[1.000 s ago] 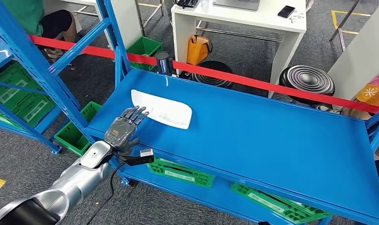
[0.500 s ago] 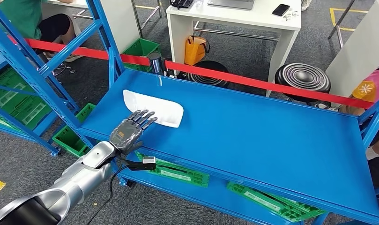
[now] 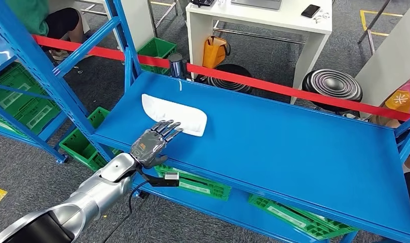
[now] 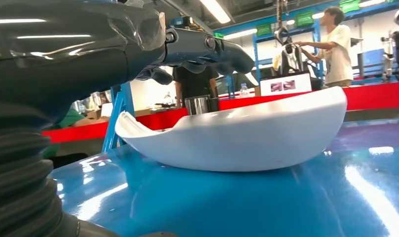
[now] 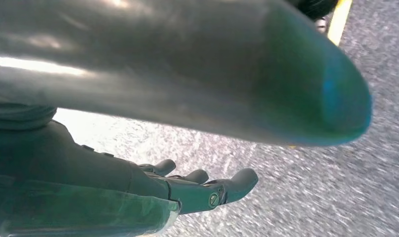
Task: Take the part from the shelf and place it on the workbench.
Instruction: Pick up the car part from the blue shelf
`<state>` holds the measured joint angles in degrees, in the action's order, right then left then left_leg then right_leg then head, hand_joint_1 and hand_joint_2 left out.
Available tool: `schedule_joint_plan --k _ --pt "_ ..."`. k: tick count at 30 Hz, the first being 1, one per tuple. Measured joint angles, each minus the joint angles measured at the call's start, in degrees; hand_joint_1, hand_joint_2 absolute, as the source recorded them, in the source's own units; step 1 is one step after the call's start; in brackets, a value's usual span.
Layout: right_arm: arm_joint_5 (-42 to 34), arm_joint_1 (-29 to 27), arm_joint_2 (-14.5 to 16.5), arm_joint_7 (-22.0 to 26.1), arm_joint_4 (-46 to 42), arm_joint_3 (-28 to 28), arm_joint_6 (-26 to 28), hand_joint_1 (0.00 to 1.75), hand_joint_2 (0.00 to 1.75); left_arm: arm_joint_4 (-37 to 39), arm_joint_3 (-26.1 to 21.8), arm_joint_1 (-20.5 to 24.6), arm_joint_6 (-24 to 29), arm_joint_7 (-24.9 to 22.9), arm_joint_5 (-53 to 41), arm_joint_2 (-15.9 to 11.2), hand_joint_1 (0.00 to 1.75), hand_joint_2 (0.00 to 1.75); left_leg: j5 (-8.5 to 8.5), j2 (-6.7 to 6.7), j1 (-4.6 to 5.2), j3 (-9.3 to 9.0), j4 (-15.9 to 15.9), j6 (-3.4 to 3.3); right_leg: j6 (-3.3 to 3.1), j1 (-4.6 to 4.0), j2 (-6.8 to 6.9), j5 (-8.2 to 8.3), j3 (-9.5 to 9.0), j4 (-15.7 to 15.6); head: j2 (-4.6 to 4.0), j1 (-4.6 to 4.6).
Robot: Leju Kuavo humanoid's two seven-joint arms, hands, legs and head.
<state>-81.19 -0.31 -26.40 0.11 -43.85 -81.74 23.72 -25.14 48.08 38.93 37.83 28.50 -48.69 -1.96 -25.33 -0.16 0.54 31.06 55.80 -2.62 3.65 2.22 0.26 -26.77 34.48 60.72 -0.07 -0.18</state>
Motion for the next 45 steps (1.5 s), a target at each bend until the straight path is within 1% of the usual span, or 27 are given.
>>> schedule_joint_plan --k 2,5,6,7,9,10,11,12,13,15,17,19,21,23,25,26,27,28,30,32,34,37,39,41,42,43,45 --pt "-0.2 0.0 -0.3 0.1 -0.9 0.0 0.3 0.00 0.00 0.0 0.1 0.2 0.0 -0.2 0.2 -0.1 0.00 1.75 -0.52 0.06 0.24 0.52 0.9 0.59 -0.90 -0.08 -0.08 0.61 -1.33 -2.7 0.00 -0.08" --pt "-0.4 -0.2 -0.6 0.1 -1.9 -0.1 0.3 0.00 0.00 0.0 0.3 0.3 0.0 -0.3 0.2 -0.1 0.00 1.75 -1.05 0.13 0.03 0.90 1.7 1.03 -2.16 -0.08 -0.24 0.77 -1.29 -2.6 0.00 -0.24" --pt "-0.4 -0.2 -0.7 0.1 -2.1 -0.1 0.3 0.00 0.00 0.0 0.3 0.3 0.0 -0.3 0.2 -0.2 0.00 1.75 -1.99 0.14 -0.14 1.44 3.0 1.33 -2.43 0.04 -0.25 0.83 -1.30 -2.6 0.00 -0.27" --pt "-0.4 -0.3 -0.8 0.1 -2.3 -0.1 0.3 0.00 0.00 0.0 0.3 0.2 0.0 -0.3 0.2 -0.2 0.00 1.75 -3.54 0.16 -0.31 2.55 5.5 1.69 -2.66 0.13 -0.27 0.87 -1.28 -2.6 0.00 -0.32" --pt "-0.4 -0.3 -0.9 0.1 -2.6 -0.1 0.4 0.00 0.00 0.0 0.3 0.1 0.0 -0.4 0.2 -0.2 0.00 1.75 -7.41 0.18 -0.60 6.20 13.2 2.27 -2.92 -0.01 -0.28 0.88 -1.14 -2.6 0.00 -0.38" --pt "-0.4 -0.3 -1.0 0.1 -2.7 -0.1 0.4 0.00 0.00 0.0 0.3 0.1 0.0 -0.6 0.2 -0.2 0.00 1.75 -8.64 0.18 -0.70 7.93 16.7 2.37 -2.95 -0.11 -0.28 0.88 -1.09 -2.6 0.00 -0.38" --pt "-0.4 -0.3 -1.1 0.1 -2.8 -0.2 0.3 0.00 0.00 0.0 0.4 0.0 0.0 -1.0 0.1 -0.2 0.00 1.75 -8.77 0.18 -0.74 8.82 18.4 2.29 -2.95 -0.23 -0.30 0.88 -1.09 -2.6 0.00 -0.39" --pt "-0.4 -0.3 -1.3 0.1 -3.0 -0.4 0.2 0.00 0.00 0.0 0.4 0.1 0.0 -1.6 0.0 -0.2 0.00 1.75 -7.78 0.19 -0.71 8.62 17.7 2.02 -2.95 -0.37 -0.34 0.88 -1.14 -2.6 0.00 -0.40" --pt "-0.3 -0.3 -1.7 0.1 -3.3 -0.5 0.0 0.00 0.00 0.0 0.4 0.2 0.1 -2.5 -0.2 -0.2 0.00 1.75 -5.94 0.21 -0.61 7.32 14.9 1.51 -2.95 -0.56 -0.40 0.88 -1.22 -2.6 0.00 -0.40" --pt "-0.4 -0.2 -2.3 0.3 -4.1 -0.9 -0.4 0.00 0.00 0.0 0.4 0.5 0.1 -4.4 -0.6 -0.4 0.00 1.75 -2.20 0.19 -0.07 3.37 6.7 -0.20 -2.93 -0.70 -0.55 0.90 -1.34 -2.7 0.00 -0.27" --pt "-0.6 -0.1 -2.9 0.6 -4.9 -1.2 -0.3 0.00 0.00 0.0 0.5 0.8 0.1 -5.9 -1.0 -0.9 0.00 1.75 -0.83 -0.11 0.67 1.28 2.1 -1.51 -2.77 -0.56 -0.61 0.99 -1.28 -2.8 0.00 -0.14" --pt "-0.7 0.0 -3.4 0.9 -5.5 -1.6 0.1 0.00 0.00 0.1 0.4 0.9 0.2 -7.1 -0.9 -1.6 0.00 1.75 -0.67 -0.36 1.06 1.08 1.3 -1.85 -2.39 -0.54 -0.57 1.23 -1.33 -3.2 0.00 -0.21" --pt "-0.7 0.1 -3.8 1.1 -6.1 -2.0 0.5 0.00 0.00 0.1 0.3 0.9 0.2 -7.8 -0.6 -2.0 0.00 1.75 0.29 -0.41 0.75 0.17 -0.5 -1.90 -2.21 -0.73 -0.47 0.85 -1.01 -2.7 0.00 -0.21" --pt "-0.6 0.3 -4.1 1.2 -6.4 -2.3 0.7 0.00 0.00 0.2 0.2 0.7 0.2 -8.2 0.0 -2.2 0.00 1.75 1.23 -0.49 0.36 -0.54 -2.0 -1.94 -2.53 -0.86 -0.40 -1.37 1.22 1.9 0.00 -0.09" --pt "-0.6 0.5 -4.5 1.2 -6.5 -2.8 1.0 0.00 0.00 0.3 -0.1 0.4 0.2 -8.4 0.8 -2.4 0.00 0.87 1.38 -0.46 0.38 -0.37 -2.2 -2.03 -2.62 -0.80 -0.40 -4.22 4.79 9.3 0.00 0.01" --pt "-0.5 0.5 -4.6 1.3 -6.6 -3.0 1.2 0.00 0.00 0.3 -0.3 0.3 0.1 -8.6 1.2 -2.4 0.00 0.44 1.33 -0.42 0.38 -0.32 -2.1 -1.96 -2.33 -0.71 -0.39 -4.84 5.97 11.7 0.00 0.04" --pt "-0.5 0.5 -4.8 1.3 -6.7 -3.2 1.2 0.00 0.00 0.3 -0.6 0.2 0.1 -8.8 1.6 -2.5 0.00 0.00 1.25 -0.37 0.35 -0.31 -2.0 -1.83 -1.83 -0.59 -0.37 -4.57 6.13 12.0 0.00 0.04" --pt "-0.5 0.6 -4.9 1.3 -6.7 -3.3 1.3 0.00 0.00 0.3 -0.9 0.1 0.1 -9.0 1.9 -2.6 0.00 0.00 1.09 -0.29 0.28 -0.31 -1.8 -1.60 -1.15 -0.42 -0.32 -3.44 5.14 10.0 0.00 0.05" --pt "-0.4 0.7 -5.2 1.5 -7.1 -3.6 1.5 0.00 0.00 0.4 -1.4 0.0 -0.1 -9.4 2.4 -2.8 0.00 0.00 0.41 -0.14 0.21 -0.07 -0.7 -0.73 -0.09 -0.04 -0.12 -0.53 1.25 2.2 0.00 0.06" --pt "-0.3 0.7 -5.6 1.8 -7.7 -4.0 1.9 0.00 0.00 0.4 -1.7 0.0 -0.2 -9.9 2.5 -3.1 0.00 0.00 -0.35 0.01 0.38 0.56 0.7 0.17 -0.59 0.02 -0.13 0.71 -0.96 -2.3 0.00 0.02" --pt "-0.4 0.8 -5.9 2.1 -8.3 -4.4 2.4 0.00 0.00 0.5 -1.9 -0.2 -0.2 -10.2 2.4 -3.5 0.00 0.00 -0.57 0.11 0.43 0.98 1.3 0.55 -1.70 -0.18 -0.29 0.65 -0.94 -2.4 0.00 -0.05" --pt "-0.4 0.8 -6.1 2.3 -9.1 -4.8 2.9 0.00 0.00 0.5 -2.2 -0.6 -0.2 -10.5 2.0 -3.9 0.00 0.00 -1.94 0.15 -0.02 1.83 3.1 1.25 -2.51 0.10 -0.36 0.79 -0.98 -2.4 0.00 -0.12" --pt "-0.4 0.8 -6.3 2.3 -9.4 -4.9 3.1 0.00 0.00 0.6 -2.2 -0.9 -0.2 -10.5 1.7 -4.0 0.00 0.00 -5.24 0.18 -0.39 4.62 9.1 2.09 -2.68 0.08 -0.45 0.82 -0.95 -2.5 0.00 -0.21" --pt "-0.5 0.8 -6.4 2.4 -9.6 -5.0 3.2 0.00 0.00 0.6 -2.2 -1.4 -0.2 -10.6 1.5 -4.1 0.00 0.00 -7.94 0.17 -0.68 8.27 16.2 2.50 -2.70 -0.07 -0.51 0.81 -0.86 -2.4 0.00 -0.25" --pt "-0.5 0.8 -6.5 2.4 -9.7 -5.1 3.3 0.00 0.00 0.7 -2.1 -1.7 -0.2 -10.6 1.3 -4.1 0.00 0.00 -7.97 0.18 -0.73 9.23 17.8 2.46 -2.72 -0.17 -0.55 0.80 -0.85 -2.4 0.00 -0.26" --pt "-0.6 0.8 -6.5 2.4 -9.7 -5.1 3.3 0.00 0.00 0.7 -2.1 -1.9 -0.2 -10.6 1.2 -4.1 0.00 0.00 -6.78 0.20 -0.72 9.04 17.0 2.22 -2.73 -0.29 -0.61 0.78 -0.90 -2.4 0.00 -0.26" --pt "-0.7 0.9 -6.5 2.4 -9.7 -5.2 3.3 0.00 0.00 0.7 -2.1 -2.0 -0.2 -10.5 0.9 -4.1 0.00 0.00 -2.61 0.34 -0.47 5.93 9.9 1.09 -2.75 -0.47 -0.73 0.75 -1.07 -2.5 0.00 -0.26"
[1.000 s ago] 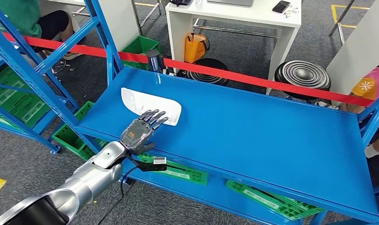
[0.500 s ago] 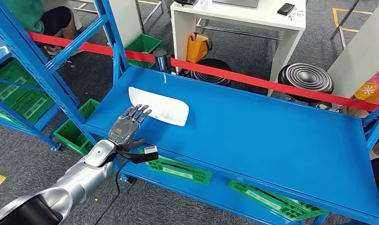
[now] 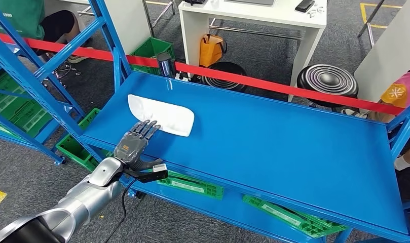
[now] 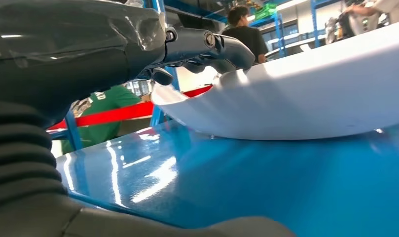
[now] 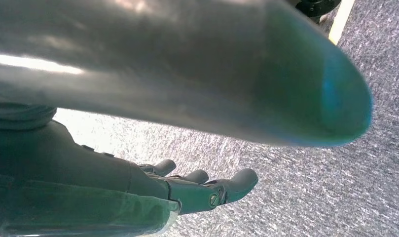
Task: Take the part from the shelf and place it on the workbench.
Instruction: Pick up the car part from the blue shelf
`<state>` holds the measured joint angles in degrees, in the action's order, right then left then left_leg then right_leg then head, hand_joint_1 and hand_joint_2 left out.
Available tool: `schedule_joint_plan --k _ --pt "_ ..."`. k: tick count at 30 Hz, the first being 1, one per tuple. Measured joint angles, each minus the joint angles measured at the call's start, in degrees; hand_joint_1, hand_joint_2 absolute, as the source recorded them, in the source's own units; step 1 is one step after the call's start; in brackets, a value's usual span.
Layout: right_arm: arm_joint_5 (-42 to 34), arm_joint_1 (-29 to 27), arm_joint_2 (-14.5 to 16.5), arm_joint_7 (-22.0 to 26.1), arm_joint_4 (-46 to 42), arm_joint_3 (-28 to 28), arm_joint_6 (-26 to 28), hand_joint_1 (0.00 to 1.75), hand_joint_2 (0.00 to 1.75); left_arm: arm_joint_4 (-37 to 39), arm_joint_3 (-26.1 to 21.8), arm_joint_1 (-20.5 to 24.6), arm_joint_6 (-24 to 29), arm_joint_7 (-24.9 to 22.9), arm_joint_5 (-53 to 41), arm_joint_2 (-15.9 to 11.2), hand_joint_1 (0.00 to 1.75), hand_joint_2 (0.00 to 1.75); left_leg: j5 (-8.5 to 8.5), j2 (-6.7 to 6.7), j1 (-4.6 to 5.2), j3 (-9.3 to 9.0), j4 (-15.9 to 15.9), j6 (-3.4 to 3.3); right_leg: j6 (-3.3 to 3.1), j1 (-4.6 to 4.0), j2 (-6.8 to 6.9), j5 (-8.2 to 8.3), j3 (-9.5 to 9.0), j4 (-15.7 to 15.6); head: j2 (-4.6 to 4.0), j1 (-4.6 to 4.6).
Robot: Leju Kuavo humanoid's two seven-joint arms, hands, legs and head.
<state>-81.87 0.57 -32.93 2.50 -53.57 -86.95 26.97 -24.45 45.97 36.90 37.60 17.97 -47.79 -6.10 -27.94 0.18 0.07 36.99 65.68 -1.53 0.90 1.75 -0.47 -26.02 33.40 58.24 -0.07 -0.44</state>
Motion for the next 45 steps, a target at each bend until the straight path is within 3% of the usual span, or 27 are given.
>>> schedule_joint_plan --k 2,6,7,8,10,11,12,13,15,16,17,18,20,22,23,25,27,28,29,32,33,35,38,40,42,43,45 --pt "-0.2 0.2 0.0 0.1 -0.1 0.0 -0.1 0.00 0.00 0.0 0.0 0.1 0.0 0.1 -0.4 -0.1 0.00 0.00 2.18 -0.08 0.48 -2.98 -6.5 -1.20 0.09 -0.21 -0.10 -0.10 0.07 -0.2 0.00 0.09" --pt "-0.6 0.2 0.0 0.2 -0.4 -0.2 -0.1 0.00 0.00 -0.1 0.0 0.0 0.0 0.3 -0.8 -0.4 0.00 0.00 2.01 -0.27 1.09 -5.52 -10.9 -2.39 1.60 0.02 0.19 1.23 -0.18 0.9 0.01 0.11" --pt "-0.7 0.2 0.0 0.3 -0.4 -0.3 -0.1 0.00 0.00 -0.1 0.0 0.1 0.0 0.4 -0.8 -0.4 0.00 0.00 2.36 -0.34 1.06 -6.44 -11.4 -2.71 1.58 0.02 0.28 0.66 0.26 2.0 0.01 0.11" --pt "-0.7 0.3 0.0 0.3 -0.4 -0.4 -0.1 0.00 0.00 -0.1 0.0 0.2 -0.1 0.4 -0.8 -0.4 0.00 0.00 2.76 -0.41 0.95 -7.23 -11.8 -2.98 1.12 0.02 0.31 -0.67 1.35 4.0 0.01 0.18" --pt "-0.8 0.4 -0.1 0.3 -0.4 -0.5 -0.1 0.00 0.00 -0.1 0.1 0.2 -0.2 0.4 -1.0 -0.3 0.00 0.00 3.18 -0.58 0.87 -7.44 -11.8 -3.16 0.43 0.02 0.28 -3.89 5.20 10.8 0.00 0.31" --pt "-0.8 0.4 -0.2 0.3 -0.4 -0.6 -0.1 0.00 0.00 -0.1 0.1 0.0 -0.2 0.4 -1.2 -0.2 0.00 0.00 3.12 -0.52 0.82 -7.39 -11.8 -3.09 0.53 0.09 0.28 -4.92 7.21 13.9 0.00 0.37" --pt "-0.8 0.3 -0.2 0.3 -0.4 -0.6 -0.1 0.00 0.00 -0.1 0.2 -0.2 -0.3 0.4 -1.3 -0.2 0.00 0.00 3.00 -0.41 0.73 -7.37 -11.7 -2.93 0.88 0.22 0.30 -5.15 8.46 15.3 0.00 0.37" --pt "-0.9 0.3 -0.3 0.3 -0.4 -0.7 -0.1 0.00 0.00 -0.1 0.3 -0.4 -0.3 0.4 -1.4 -0.2 0.00 0.00 2.81 -0.30 0.58 -7.41 -11.6 -2.66 1.40 0.39 0.34 -4.42 8.61 14.4 0.00 0.39" --pt "-0.8 0.2 -0.4 0.3 -0.5 -0.8 -0.1 0.00 0.00 -0.1 0.4 -0.7 -0.3 0.4 -1.5 -0.1 0.00 0.00 2.00 -0.17 0.16 -7.47 -10.9 -1.74 3.05 0.89 0.56 -0.55 6.15 7.1 0.00 0.39" --pt "-0.8 0.2 -0.4 0.3 -0.5 -0.9 0.0 0.00 0.00 0.0 0.5 -0.7 -0.3 0.4 -1.5 -0.1 0.00 0.00 1.44 -0.15 0.02 -7.40 -10.3 -1.18 3.41 0.97 0.71 0.82 4.87 3.5 0.00 0.45" --pt "-0.8 0.3 -0.4 0.3 -0.5 -0.9 0.0 0.00 0.00 0.0 0.5 -0.7 -0.3 0.4 -1.6 -0.2 0.00 0.00 0.85 -0.17 0.00 -7.14 -9.7 -0.64 3.25 0.95 0.86 1.72 3.87 1.1 0.00 0.46" --pt "-0.8 0.3 -0.4 0.3 -0.6 -0.9 0.0 0.00 0.00 0.0 0.6 -0.8 -0.2 0.4 -1.8 -0.2 0.00 0.00 0.35 -0.23 0.04 -6.92 -9.1 -0.20 2.58 0.86 0.93 2.06 3.57 0.2 0.00 0.44" --pt "-0.9 0.4 -0.5 0.3 -0.8 -1.1 0.1 0.00 0.00 0.0 0.6 -0.9 -0.2 0.3 -2.1 -0.4 0.00 0.00 -0.18 -0.29 -0.02 -6.72 -8.6 0.32 0.98 0.67 0.85 2.07 3.45 0.6 0.00 0.32" --pt "-0.9 0.4 -0.6 0.3 -1.0 -1.2 0.1 0.00 0.00 0.0 0.7 -1.0 -0.1 0.2 -2.5 -0.4 0.00 0.00 -1.07 -0.28 -0.35 -6.42 -7.3 0.80 0.34 0.75 0.69 2.19 3.17 0.6 0.00 0.28" --pt "-0.9 0.5 -0.6 0.3 -1.2 -1.2 0.1 0.00 0.00 0.0 0.7 -1.0 0.0 0.1 -2.6 -0.5 0.00 0.00 -2.23 -0.27 -0.50 -5.46 -5.3 1.18 0.12 0.78 0.59 2.15 2.99 0.6 0.00 0.27" --pt "-0.9 0.6 -0.7 0.3 -1.3 -1.3 0.2 0.00 0.00 0.0 0.8 -1.1 0.0 -0.2 -3.0 -0.6 0.00 0.00 -5.58 -0.26 -0.65 -1.71 1.8 1.93 -0.17 0.66 0.41 1.99 2.90 0.6 0.00 0.25" --pt "-1.0 0.6 -0.7 0.3 -1.3 -1.4 0.2 0.00 0.00 0.0 0.8 -1.4 0.1 -0.5 -3.6 -0.6 0.00 0.00 -7.42 -0.26 -0.71 1.99 7.5 2.10 -0.34 0.42 0.25 1.86 2.87 0.6 0.00 0.25" --pt "-1.1 0.6 -0.7 0.3 -1.3 -1.4 0.2 0.00 0.00 0.0 0.8 -1.5 0.2 -0.8 -4.2 -0.6 0.00 0.00 -6.78 -0.24 -0.67 2.53 7.5 1.85 -0.40 0.25 0.16 1.82 2.83 0.6 0.00 0.24" --pt "-1.2 0.6 -0.7 0.4 -1.4 -1.5 0.2 0.00 0.00 -0.1 0.9 -1.6 0.2 -1.3 -5.0 -0.6 0.00 0.00 -5.12 -0.21 -0.58 1.91 5.3 1.32 -0.42 0.04 0.07 1.80 2.74 0.6 0.00 0.24" --pt "-1.8 0.6 -0.5 0.8 -1.9 -1.5 0.6 0.00 0.00 -1.8 0.4 -1.7 0.4 -3.5 -9.7 -1.1 0.00 0.00 0.74 -0.19 0.36 -2.67 -5.6 -1.26 -0.39 -0.27 -0.16 1.84 2.43 0.3 0.00 0.45" --pt "-2.0 0.6 -0.4 0.9 -2.1 -1.5 0.7 0.00 0.00 -2.8 0.0 -1.8 0.4 -4.1 -11.8 -1.3 0.00 0.00 1.54 -0.18 0.81 -3.49 -7.5 -1.85 -0.29 -0.17 -0.19 1.90 2.39 0.2 0.00 0.46" --pt "-2.4 0.6 -0.4 1.1 -2.5 -1.7 1.1 0.00 0.00 -4.8 -1.6 -2.2 0.4 -4.8 -15.8 -1.6 0.00 0.00 1.91 -0.14 1.44 -3.88 -8.7 -2.39 0.09 0.21 -0.14 2.13 2.22 -0.3 0.00 0.32" --pt "-2.7 0.5 -0.3 1.3 -3.1 -2.0 1.3 0.00 0.00 -7.7 -4.8 -3.3 0.4 -4.8 -20.6 -1.4 0.00 0.00 3.70 -0.24 1.17 -5.39 -11.5 -2.98 0.28 0.10 0.09 1.20 2.99 1.4 0.00 0.29" --pt "-2.9 0.5 -0.5 1.3 -3.2 -2.2 1.4 0.00 0.00 -9.1 -6.9 -4.1 0.4 -4.5 -22.6 -1.1 0.00 0.00 4.35 -0.35 1.03 -5.72 -12.3 -2.98 -0.10 0.07 0.15 -1.85 5.71 7.4 0.00 0.48" --pt "-3.1 0.5 -0.7 1.3 -3.2 -2.3 1.4 0.00 0.00 -10.2 -8.6 -5.3 0.4 -4.4 -24.5 -0.8 0.00 0.00 4.41 -0.41 1.00 -5.43 -12.1 -2.86 0.15 0.23 0.17 -4.41 8.44 13.8 0.00 0.61" --pt "-3.2 0.5 -0.7 1.3 -3.2 -2.4 1.4 0.00 0.00 -10.7 -9.4 -5.8 0.4 -4.6 -25.5 -0.6 0.00 0.00 4.36 -0.41 0.92 -5.29 -11.9 -2.73 0.66 0.37 0.20 -4.56 8.54 14.4 0.00 0.60" --pt "-3.4 0.5 -0.8 1.4 -3.2 -2.5 1.4 0.00 0.00 -11.9 -10.9 -6.7 0.4 -5.0 -27.1 -0.3 0.00 0.00 3.94 -0.35 0.58 -4.86 -10.9 -2.05 2.17 0.81 0.37 -2.55 5.24 9.0 0.00 0.62"
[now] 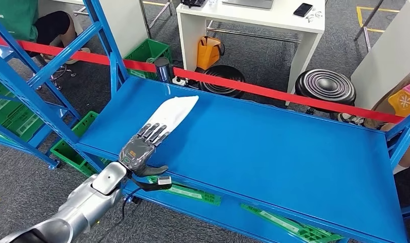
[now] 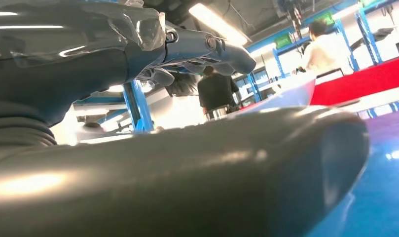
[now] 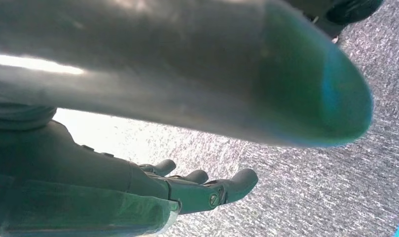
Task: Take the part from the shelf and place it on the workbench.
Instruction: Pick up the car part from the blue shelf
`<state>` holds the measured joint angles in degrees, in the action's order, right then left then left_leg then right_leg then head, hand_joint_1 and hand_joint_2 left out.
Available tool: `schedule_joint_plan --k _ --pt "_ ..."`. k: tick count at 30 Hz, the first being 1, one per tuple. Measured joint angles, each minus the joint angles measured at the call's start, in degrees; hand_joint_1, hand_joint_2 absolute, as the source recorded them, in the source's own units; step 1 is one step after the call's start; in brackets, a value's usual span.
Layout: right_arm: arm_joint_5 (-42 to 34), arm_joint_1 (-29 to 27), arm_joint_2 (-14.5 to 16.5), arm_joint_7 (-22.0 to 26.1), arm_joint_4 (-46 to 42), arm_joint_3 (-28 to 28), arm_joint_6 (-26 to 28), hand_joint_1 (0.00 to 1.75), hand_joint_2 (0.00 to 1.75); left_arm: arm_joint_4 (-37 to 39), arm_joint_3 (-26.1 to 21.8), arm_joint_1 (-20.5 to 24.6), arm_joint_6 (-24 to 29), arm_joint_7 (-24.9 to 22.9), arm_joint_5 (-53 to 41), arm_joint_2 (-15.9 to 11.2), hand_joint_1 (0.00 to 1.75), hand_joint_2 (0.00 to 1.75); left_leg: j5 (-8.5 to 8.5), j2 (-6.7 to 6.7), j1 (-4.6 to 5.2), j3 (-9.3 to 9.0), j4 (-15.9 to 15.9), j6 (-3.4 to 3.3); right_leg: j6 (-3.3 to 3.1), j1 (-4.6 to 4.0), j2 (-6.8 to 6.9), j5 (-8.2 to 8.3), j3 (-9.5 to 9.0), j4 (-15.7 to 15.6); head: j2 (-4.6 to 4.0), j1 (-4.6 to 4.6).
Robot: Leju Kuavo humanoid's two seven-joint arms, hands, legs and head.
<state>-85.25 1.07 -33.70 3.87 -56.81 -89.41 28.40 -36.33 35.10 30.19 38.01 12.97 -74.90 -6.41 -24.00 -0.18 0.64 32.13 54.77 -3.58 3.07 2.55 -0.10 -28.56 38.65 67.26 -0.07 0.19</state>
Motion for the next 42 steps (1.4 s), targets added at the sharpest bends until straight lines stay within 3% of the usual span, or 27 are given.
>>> schedule_joint_plan --k 1,3,5,8,11,12,13,14,17,19,21,23,25,28,30,32,33,35,36,39,40,42 --pt "-0.1 0.0 0.1 0.0 0.0 0.0 0.0 0.00 0.00 -0.5 -0.6 -0.2 0.0 -0.2 -0.5 0.1 0.00 0.00 -0.41 0.06 -0.09 0.36 0.8 0.56 0.45 0.13 0.09 0.93 -1.98 -3.4 0.00 0.03" --pt "-0.2 0.1 0.1 0.2 0.0 0.0 0.0 0.00 0.00 -1.4 -1.7 -0.4 0.0 -0.4 -0.8 0.2 0.00 0.00 -1.38 0.14 -0.07 1.24 2.7 1.53 0.10 0.18 0.02 1.77 -4.22 -7.4 0.00 -0.06" --pt "-0.3 0.1 0.1 0.2 -0.1 0.0 0.0 0.00 0.00 -2.0 -2.4 -0.6 0.0 -0.4 -1.0 0.2 0.00 0.00 -1.82 0.20 -0.07 1.72 3.6 1.89 -1.00 -0.01 -0.13 1.65 -4.22 -7.4 0.00 -0.40" --pt "-0.3 0.1 0.2 0.2 -0.2 -0.1 0.0 0.00 0.00 -2.7 -3.1 -0.8 0.0 -0.5 -1.1 0.2 0.00 0.00 -3.36 0.23 -0.53 2.53 5.7 2.52 -1.72 0.16 -0.14 1.73 -4.28 -7.4 0.00 -0.68" --pt "-0.3 0.0 0.2 0.3 -0.2 -0.1 0.0 0.00 0.00 -3.1 -3.5 -1.0 0.0 -0.5 -1.1 0.1 0.00 0.00 -8.69 0.20 -0.92 7.26 16.1 3.42 -1.87 0.15 -0.17 1.71 -4.29 -7.4 0.00 -0.78" --pt "-0.3 0.0 0.2 0.3 -0.2 -0.1 0.0 0.00 0.00 -3.1 -3.5 -1.2 0.0 -0.5 -1.1 0.2 0.00 0.00 -9.72 0.20 -0.99 8.86 19.4 3.49 -1.88 0.10 -0.18 1.69 -4.28 -7.4 0.00 -0.79" --pt "-0.3 0.0 0.2 0.3 -0.2 -0.2 0.0 0.00 0.00 -3.1 -3.5 -1.4 0.0 -0.5 -1.1 0.2 0.00 0.00 -9.65 0.20 -1.02 9.60 20.6 3.40 -1.90 0.03 -0.21 1.67 -4.30 -7.4 0.00 -0.78" --pt "-0.3 0.0 0.2 0.3 -0.2 -0.2 0.0 0.00 0.00 -3.1 -3.5 -1.5 0.0 -0.5 -1.2 0.2 0.00 0.00 -8.46 0.22 -1.00 9.22 19.5 3.13 -1.92 -0.07 -0.26 1.64 -4.36 -7.4 0.00 -0.79" --pt "-0.3 0.1 0.3 0.3 -0.3 -0.2 0.0 0.00 0.00 -3.5 -3.8 -1.3 0.0 -0.5 -1.2 0.1 0.00 0.00 -2.90 0.26 -0.51 3.93 8.1 1.31 -1.91 -0.43 -0.42 1.63 -4.60 -7.5 0.00 -0.70" --pt "-0.3 0.1 0.4 0.3 -0.4 -0.3 0.0 0.00 0.00 -3.7 -4.1 -1.2 0.0 -0.5 -1.1 0.0 0.00 0.00 -1.91 0.18 0.01 2.18 4.2 0.42 -1.73 -0.36 -0.43 1.72 -4.62 -7.8 0.00 -0.64" --pt "-0.3 0.1 0.5 0.3 -0.5 -0.3 0.0 0.00 0.00 -3.8 -4.3 -1.2 0.0 -0.5 -1.1 0.0 0.00 0.00 -1.75 0.12 0.35 1.88 3.4 0.12 -1.32 -0.30 -0.37 1.95 -4.82 -8.4 0.00 -0.69" --pt "-0.3 0.1 0.5 0.3 -0.6 -0.4 0.0 0.00 0.00 -4.0 -4.4 -1.2 0.0 -0.5 -1.1 0.0 0.00 0.00 -1.05 0.07 0.06 1.14 2.0 -0.03 -1.05 -0.40 -0.23 1.94 -4.84 -8.6 0.00 -0.62" --pt "-0.3 0.1 0.5 0.3 -0.6 -0.4 0.0 0.00 0.00 -4.2 -4.4 -1.3 0.0 -0.5 -1.1 0.1 0.00 0.00 -0.58 -0.02 -0.32 0.67 1.1 0.00 -1.06 -0.39 -0.12 1.79 -4.66 -8.3 0.00 -0.52" --pt "-0.3 0.1 0.4 0.3 -0.6 -0.4 0.0 0.00 0.00 -4.2 -4.4 -1.2 0.0 -0.5 -1.2 0.1 0.00 0.00 -0.41 -0.08 -0.13 0.43 0.7 -0.06 -1.20 -0.49 -0.07 1.25 -4.29 -7.4 0.00 -0.45" --pt "-0.3 0.1 0.3 0.3 -0.6 -0.4 0.0 0.00 0.00 -4.2 -4.4 -1.4 0.0 -0.5 -1.2 0.2 0.00 0.00 -0.30 -0.02 0.17 0.36 0.5 -0.25 -1.32 -0.61 -0.06 -1.73 -0.43 0.5 0.00 -0.42" --pt "-0.3 0.0 0.1 0.3 -0.6 -0.5 0.0 0.00 0.00 -4.2 -4.3 -1.6 0.0 -0.5 -1.2 0.4 0.00 0.00 -0.42 0.14 0.37 0.44 0.7 -0.18 -0.62 -0.59 -0.01 -2.37 1.07 3.4 0.00 -0.37" --pt "-0.3 0.1 0.1 0.3 -0.6 -0.5 0.0 0.00 0.00 -4.2 -4.3 -1.7 0.0 -0.5 -1.2 0.4 0.00 0.00 -0.61 0.22 0.37 0.47 1.1 -0.01 -0.09 -0.55 0.09 -0.63 -0.98 -0.7 0.00 -0.34" --pt "-0.3 0.1 -0.1 0.3 -0.6 -0.5 0.0 0.00 0.00 -4.2 -4.3 -1.7 0.0 -0.5 -1.2 0.5 0.00 0.00 -1.22 0.30 0.63 0.79 2.0 0.55 -0.27 -0.63 0.22 1.57 -4.40 -7.3 0.00 -0.38" --pt "-0.3 0.1 -0.1 0.3 -0.6 -0.5 0.0 0.00 0.00 -4.2 -4.3 -1.7 0.0 -0.5 -1.2 0.5 0.00 0.44 -1.44 0.31 0.75 0.97 2.4 0.79 -0.69 -0.72 0.23 1.95 -5.09 -8.7 0.00 -0.40" --pt "-0.7 0.1 -0.1 0.3 -0.6 -0.5 0.2 0.00 0.00 -3.8 -4.5 -1.5 0.0 -2.7 -2.7 0.4 0.00 1.75 -1.75 0.29 0.61 1.36 2.9 1.34 -1.73 -0.65 0.12 2.18 -5.11 -8.9 0.00 -0.41" --pt "-1.2 0.1 0.0 0.3 -0.7 -0.5 0.4 0.00 0.00 -3.2 -4.6 -1.3 0.0 -5.8 -4.0 0.5 0.00 1.75 -2.39 0.29 0.45 1.76 3.7 1.69 -1.99 -0.48 0.11 2.23 -5.19 -9.0 0.00 -0.46" --pt "-2.1 0.1 0.0 0.4 -1.3 -0.4 1.4 0.00 0.00 -1.2 -5.2 -1.0 0.0 -14.3 -6.1 0.4 0.00 1.75 -5.35 0.28 -0.07 4.15 9.0 2.68 -2.44 -0.24 0.02 2.26 -5.32 -9.1 0.00 -0.53"
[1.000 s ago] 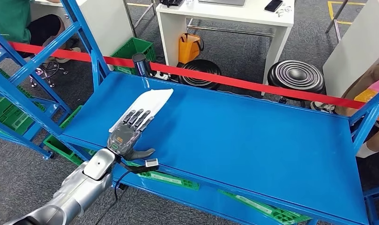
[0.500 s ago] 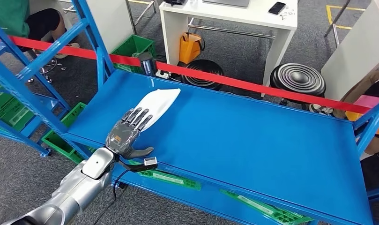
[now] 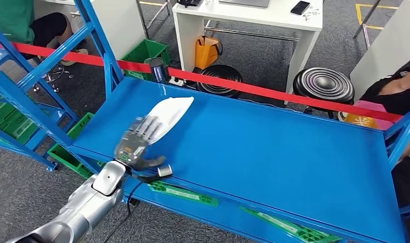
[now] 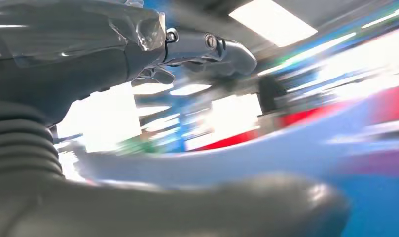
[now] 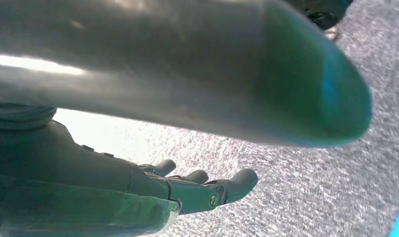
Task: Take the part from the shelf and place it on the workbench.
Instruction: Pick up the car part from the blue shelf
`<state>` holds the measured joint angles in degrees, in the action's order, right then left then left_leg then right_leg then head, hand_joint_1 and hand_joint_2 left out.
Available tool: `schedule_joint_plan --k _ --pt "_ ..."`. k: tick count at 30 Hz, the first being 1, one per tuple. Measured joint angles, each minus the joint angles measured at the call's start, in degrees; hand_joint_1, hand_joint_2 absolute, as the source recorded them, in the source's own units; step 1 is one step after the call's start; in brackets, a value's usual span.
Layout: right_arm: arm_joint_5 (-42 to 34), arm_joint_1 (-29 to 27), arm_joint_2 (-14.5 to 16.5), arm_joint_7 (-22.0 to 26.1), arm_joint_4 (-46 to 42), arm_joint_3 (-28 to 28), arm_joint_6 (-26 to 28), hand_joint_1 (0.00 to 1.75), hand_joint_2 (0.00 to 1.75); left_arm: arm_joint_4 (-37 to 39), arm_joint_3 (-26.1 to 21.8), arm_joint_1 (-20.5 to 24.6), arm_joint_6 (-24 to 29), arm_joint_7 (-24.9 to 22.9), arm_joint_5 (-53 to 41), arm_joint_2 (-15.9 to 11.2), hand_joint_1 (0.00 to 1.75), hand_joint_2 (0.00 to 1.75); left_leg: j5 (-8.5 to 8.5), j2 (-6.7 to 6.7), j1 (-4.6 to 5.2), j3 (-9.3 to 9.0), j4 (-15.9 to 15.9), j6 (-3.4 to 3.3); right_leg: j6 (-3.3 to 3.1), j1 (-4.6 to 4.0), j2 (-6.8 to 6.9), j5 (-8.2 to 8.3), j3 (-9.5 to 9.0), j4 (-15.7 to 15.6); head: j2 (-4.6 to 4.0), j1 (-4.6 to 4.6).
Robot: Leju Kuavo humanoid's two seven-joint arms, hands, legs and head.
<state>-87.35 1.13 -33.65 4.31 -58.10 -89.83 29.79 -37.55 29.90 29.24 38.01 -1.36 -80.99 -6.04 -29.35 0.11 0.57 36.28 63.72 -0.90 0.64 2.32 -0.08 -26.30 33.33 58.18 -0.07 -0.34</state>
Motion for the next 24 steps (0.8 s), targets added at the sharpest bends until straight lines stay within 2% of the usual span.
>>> schedule_joint_plan --k 2,3,4,5,7,8,9,11,13,14,15,17,18,19,20,22,23,24 --pt "-0.5 -0.2 0.0 0.1 -0.8 0.0 1.0 0.00 0.00 1.8 -0.5 0.1 0.0 -5.3 -0.5 -0.3 0.00 1.75 -3.31 -0.03 -0.59 3.79 8.0 0.82 -0.21 -0.01 -0.11 -0.04 -0.02 0.0 0.00 -0.03" --pt "-0.7 -0.3 0.1 0.0 -1.1 0.0 1.3 0.00 0.00 2.4 -0.6 0.0 0.0 -6.0 -0.7 -0.5 0.00 1.75 -3.82 -0.04 -0.81 5.09 10.3 1.03 -0.22 0.00 -0.16 -0.06 -0.04 0.0 0.00 -0.05" --pt "-0.7 -0.4 0.1 0.0 -1.4 0.0 1.4 0.00 0.00 2.9 -0.7 0.1 0.0 -6.1 -0.8 -0.6 0.00 1.75 -3.20 -0.04 -0.99 5.41 10.6 1.13 -0.22 0.00 -0.17 -0.08 -0.08 0.0 0.00 -0.05" --pt "-0.7 -0.4 0.1 0.0 -1.7 0.0 1.5 0.00 0.00 3.3 -0.7 0.2 0.0 -6.1 -0.8 -0.7 0.00 1.75 -1.47 -0.05 -1.13 4.47 8.2 1.11 -0.22 0.01 -0.17 -0.12 -0.18 0.0 0.00 -0.05" --pt "-0.7 -0.3 0.2 0.1 -2.2 0.0 1.5 0.00 0.00 3.7 -0.8 0.8 0.0 -6.3 -0.9 -0.7 0.00 1.75 2.54 -0.01 -1.23 0.51 -0.1 0.79 -0.13 0.00 -0.18 -0.21 -0.42 0.0 0.00 -0.02" --pt "-0.7 -0.2 0.2 0.1 -2.4 0.0 1.6 0.00 0.00 4.0 -0.8 1.1 0.0 -6.4 -1.1 -0.8 0.00 1.75 3.66 0.02 -1.10 -1.16 -3.6 0.51 0.00 -0.09 -0.19 -0.25 -0.46 -0.1 0.00 -0.02" --pt "-0.7 -0.2 0.1 0.1 -2.7 0.0 1.7 0.00 0.00 4.2 -0.8 1.4 0.0 -6.6 -1.4 -0.8 0.00 1.75 3.98 0.06 -0.90 -2.11 -5.5 0.22 0.20 -0.12 -0.19 -0.24 -0.45 -0.1 0.00 -0.02" --pt "-0.8 -0.3 -0.1 0.1 -3.2 0.0 2.1 0.00 0.00 4.7 -0.8 2.0 0.0 -7.2 -2.1 -0.8 0.00 1.75 3.73 0.08 -0.41 -2.50 -6.4 -0.47 0.87 -0.08 -0.19 -0.14 -0.60 -0.4 0.00 -0.03" --pt "-0.9 -0.4 -0.4 0.1 -3.7 -0.1 2.4 0.00 0.00 5.0 -0.8 2.3 0.0 -7.9 -2.6 -0.9 0.00 1.75 4.37 0.02 -0.43 -3.62 -7.8 -1.40 1.44 0.02 -0.12 -0.41 -0.79 -0.5 0.00 0.04" --pt "-0.9 -0.4 -0.6 0.1 -4.0 -0.1 2.5 0.00 0.00 5.2 -0.8 2.3 0.0 -8.1 -2.8 -0.9 0.00 1.75 4.85 -0.05 -0.49 -4.25 -8.7 -1.89 1.38 -0.05 -0.09 -1.18 -0.31 0.7 0.00 0.08" --pt "-0.9 -0.4 -0.8 0.1 -4.2 -0.1 2.6 0.00 0.00 5.4 -0.8 2.3 0.0 -8.4 -2.9 -0.8 0.00 1.75 5.25 -0.13 -0.55 -4.73 -9.4 -2.21 1.07 -0.14 -0.05 -2.52 0.91 3.4 0.00 0.16" --pt "-1.0 -0.5 -1.2 0.1 -4.4 -0.1 2.7 0.00 0.00 5.8 -0.8 2.3 0.0 -8.7 -2.9 -0.7 0.00 1.75 5.48 -0.16 -0.27 -4.78 -9.6 -2.47 0.49 -0.30 -0.02 -5.71 4.56 11.3 0.00 0.22" --pt "-1.1 -0.6 -1.3 0.1 -4.4 -0.2 2.7 0.00 0.00 5.9 -0.8 2.3 0.0 -8.7 -2.9 -0.7 0.00 1.75 5.48 -0.11 -0.10 -4.74 -9.6 -2.47 0.53 -0.33 -0.01 -6.62 5.98 14.3 0.00 0.24" --pt "-1.1 -0.7 -1.4 0.1 -4.5 -0.2 2.7 0.00 0.00 6.1 -0.8 2.3 0.0 -8.8 -3.0 -0.6 0.00 1.75 5.47 -0.04 0.03 -4.75 -9.5 -2.46 0.79 -0.33 -0.01 -6.62 6.39 15.2 0.00 0.24" --pt "-1.1 -0.8 -1.5 0.1 -4.5 -0.2 2.7 0.00 0.00 6.2 -0.8 2.3 0.0 -8.8 -3.0 -0.5 0.00 1.75 5.44 0.03 0.11 -4.76 -9.4 -2.43 1.22 -0.33 0.00 -5.73 5.60 13.6 0.00 0.25" --pt "-1.1 -0.8 -1.6 0.1 -4.6 -0.3 2.7 0.00 0.00 6.3 -0.8 2.4 0.0 -8.8 -3.0 -0.4 0.00 1.75 5.20 0.09 0.21 -4.65 -8.8 -2.13 1.98 -0.28 0.09 -2.79 1.68 5.6 0.00 0.26" --pt "-1.2 -0.7 -1.7 0.1 -4.6 -0.3 2.7 0.00 0.00 6.3 -0.8 2.4 0.0 -8.8 -3.0 -0.4 0.00 1.75 4.90 0.10 0.36 -4.44 -8.3 -1.88 1.95 -0.28 0.11 -1.57 -0.13 2.0 0.00 0.24" --pt "-1.2 -0.7 -1.7 0.1 -4.7 -0.3 2.8 0.00 0.00 6.3 -0.8 2.4 0.0 -8.8 -3.0 -0.4 0.00 1.75 4.62 0.09 0.49 -4.25 -7.9 -1.63 1.68 -0.32 0.14 -0.88 -1.26 -0.2 0.00 0.21"
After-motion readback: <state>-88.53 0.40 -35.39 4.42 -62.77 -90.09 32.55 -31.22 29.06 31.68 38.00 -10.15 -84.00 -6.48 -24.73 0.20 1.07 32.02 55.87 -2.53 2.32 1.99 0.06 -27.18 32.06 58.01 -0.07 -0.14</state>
